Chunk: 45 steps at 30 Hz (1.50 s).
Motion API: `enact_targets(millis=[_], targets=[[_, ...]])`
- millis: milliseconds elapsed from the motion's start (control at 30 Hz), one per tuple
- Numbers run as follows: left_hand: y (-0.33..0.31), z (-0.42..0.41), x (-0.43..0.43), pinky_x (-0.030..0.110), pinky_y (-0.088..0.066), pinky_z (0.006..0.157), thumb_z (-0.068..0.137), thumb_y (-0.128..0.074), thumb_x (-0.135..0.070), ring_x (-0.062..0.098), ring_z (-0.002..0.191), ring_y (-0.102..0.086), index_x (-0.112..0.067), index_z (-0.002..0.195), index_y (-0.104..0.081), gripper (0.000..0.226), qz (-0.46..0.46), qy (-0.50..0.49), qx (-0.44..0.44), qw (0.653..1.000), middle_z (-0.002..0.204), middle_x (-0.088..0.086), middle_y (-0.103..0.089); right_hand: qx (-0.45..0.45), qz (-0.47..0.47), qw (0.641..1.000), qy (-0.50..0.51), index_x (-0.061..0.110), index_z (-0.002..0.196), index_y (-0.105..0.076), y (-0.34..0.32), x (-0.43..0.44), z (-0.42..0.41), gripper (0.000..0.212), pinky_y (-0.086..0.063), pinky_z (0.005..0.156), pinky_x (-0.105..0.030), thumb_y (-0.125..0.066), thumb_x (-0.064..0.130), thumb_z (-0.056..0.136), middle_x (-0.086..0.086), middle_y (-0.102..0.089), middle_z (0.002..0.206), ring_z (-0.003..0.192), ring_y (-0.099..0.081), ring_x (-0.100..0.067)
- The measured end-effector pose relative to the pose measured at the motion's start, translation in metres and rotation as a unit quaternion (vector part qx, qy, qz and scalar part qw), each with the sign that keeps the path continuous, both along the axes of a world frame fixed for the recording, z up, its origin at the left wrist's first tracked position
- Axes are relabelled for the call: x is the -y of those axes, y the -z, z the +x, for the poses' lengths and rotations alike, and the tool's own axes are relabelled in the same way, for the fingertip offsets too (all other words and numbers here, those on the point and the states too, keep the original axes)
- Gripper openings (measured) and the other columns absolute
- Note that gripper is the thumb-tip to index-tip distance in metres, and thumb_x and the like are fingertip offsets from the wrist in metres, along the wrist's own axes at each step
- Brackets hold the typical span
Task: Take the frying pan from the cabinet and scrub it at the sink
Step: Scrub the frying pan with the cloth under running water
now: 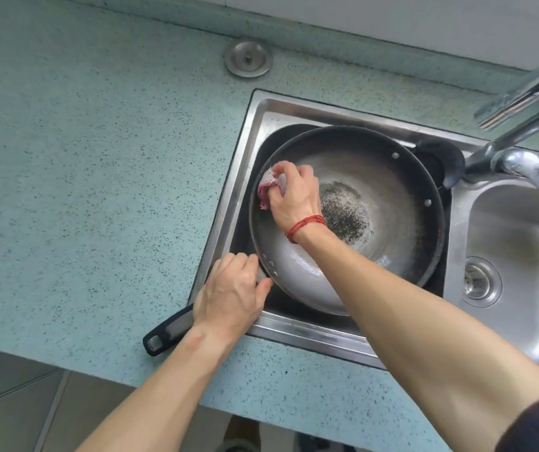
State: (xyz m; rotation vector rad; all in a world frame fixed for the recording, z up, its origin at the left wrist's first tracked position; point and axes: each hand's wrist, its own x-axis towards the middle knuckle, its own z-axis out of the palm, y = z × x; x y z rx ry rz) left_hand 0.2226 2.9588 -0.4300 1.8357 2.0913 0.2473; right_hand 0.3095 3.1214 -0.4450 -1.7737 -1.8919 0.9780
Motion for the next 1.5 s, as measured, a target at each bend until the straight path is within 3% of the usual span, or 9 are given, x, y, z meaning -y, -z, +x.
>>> enact_targets(millis=[200, 367, 700, 833, 1067, 1167, 1300, 1400, 1500], targets=[[-0.005, 0.003, -0.001, 0.038, -0.049, 0.071, 0.081, -0.072, -0.030, 0.026, 0.080, -0.056, -0.008, 0.095, -0.065, 0.028, 0.005, -0.011, -0.001, 1.000, 0.081, 0.004, -0.060, 0.055, -0.091, 0.984, -0.144, 0.017, 0.109, -0.061, -0.016, 0.038, 0.019, 0.027, -0.047, 0.077, -0.032, -0.049, 0.036, 0.095, -0.008, -0.067, 0.100, 0.091, -0.060, -0.028], [-0.010, 0.005, -0.001, 0.036, -0.051, 0.069, 0.078, -0.076, -0.029, 0.023, 0.078, -0.057, -0.007, 0.096, -0.068, 0.029, 0.008, -0.020, 0.009, 1.000, 0.079, 0.001, -0.060, -0.066, -0.186, 0.963, -0.185, 0.024, 0.110, -0.059, -0.019, 0.063, 0.049, 0.018, -0.041, 0.068, -0.023, -0.060, 0.027, 0.092, 0.013, -0.055, 0.083, 0.070, -0.054, -0.006], [-0.007, 0.003, -0.001, 0.029, -0.047, 0.063, 0.080, -0.075, -0.027, 0.016, 0.071, -0.050, -0.012, 0.085, -0.064, 0.019, 0.040, -0.001, 0.010, 0.999, 0.072, -0.004, -0.056, -0.077, 0.079, 0.993, 0.049, 0.016, 0.100, -0.060, 0.017, -0.008, 0.002, 0.009, -0.048, 0.087, -0.044, -0.058, 0.015, 0.091, -0.004, -0.053, 0.102, 0.095, -0.055, -0.026], [-0.007, 0.003, 0.000, 0.032, -0.050, 0.064, 0.077, -0.077, -0.026, 0.021, 0.072, -0.054, -0.008, 0.088, -0.068, 0.023, 0.039, 0.001, -0.001, 0.999, 0.073, 0.000, -0.060, 0.052, 0.069, 0.993, 0.083, 0.025, 0.107, -0.061, 0.018, -0.035, 0.018, 0.017, -0.044, 0.088, -0.042, -0.055, 0.023, 0.090, -0.005, -0.054, 0.114, 0.106, -0.047, -0.030], [-0.008, 0.004, -0.001, 0.033, -0.047, 0.070, 0.082, -0.072, -0.030, 0.022, 0.077, -0.055, -0.007, 0.090, -0.067, 0.024, 0.020, -0.014, 0.000, 1.000, 0.078, 0.002, -0.062, 0.104, -0.025, 0.980, -0.167, 0.028, 0.101, -0.062, 0.010, 0.032, 0.034, 0.016, -0.048, 0.088, -0.040, -0.055, 0.030, 0.086, -0.005, -0.063, 0.104, 0.098, -0.054, -0.029], [-0.010, 0.004, 0.000, 0.036, -0.049, 0.076, 0.085, -0.067, -0.030, 0.024, 0.082, -0.055, -0.005, 0.101, -0.067, 0.030, 0.004, -0.024, 0.008, 1.000, 0.085, 0.005, -0.065, 0.128, -0.076, 0.955, -0.258, 0.021, 0.104, -0.066, -0.003, 0.063, 0.068, 0.018, -0.044, 0.076, -0.028, -0.059, 0.030, 0.090, -0.004, -0.066, 0.100, 0.092, -0.060, -0.023], [-0.013, 0.006, 0.000, 0.030, -0.041, 0.069, 0.088, -0.065, -0.029, 0.016, 0.076, -0.043, -0.007, 0.097, -0.066, 0.024, 0.011, -0.031, 0.010, 0.999, 0.081, 0.002, -0.060, 0.230, -0.173, 0.897, -0.336, 0.026, 0.106, -0.068, -0.027, 0.066, 0.123, 0.024, -0.049, 0.075, -0.028, -0.058, 0.037, 0.086, -0.001, -0.070, 0.100, 0.094, -0.065, -0.025], [-0.011, 0.005, 0.000, 0.026, -0.035, 0.067, 0.089, -0.064, -0.030, 0.014, 0.074, -0.041, -0.010, 0.089, -0.063, 0.020, 0.015, -0.031, 0.009, 0.999, 0.076, -0.004, -0.050, 0.327, -0.143, 0.872, -0.335, 0.030, 0.110, -0.066, -0.030, 0.052, 0.150, 0.025, -0.049, 0.079, -0.032, -0.054, 0.034, 0.088, -0.001, -0.063, 0.106, 0.104, -0.059, -0.025], [-0.011, 0.005, 0.001, 0.029, -0.038, 0.070, 0.089, -0.064, -0.030, 0.015, 0.074, -0.039, -0.010, 0.088, -0.062, 0.020, 0.017, -0.027, 0.005, 0.999, 0.076, -0.001, -0.052, 0.370, -0.078, 0.881, -0.283, 0.028, 0.118, -0.063, -0.021, 0.051, 0.160, 0.029, -0.047, 0.085, -0.037, -0.052, 0.030, 0.091, -0.007, -0.057, 0.115, 0.108, -0.053, -0.030]])
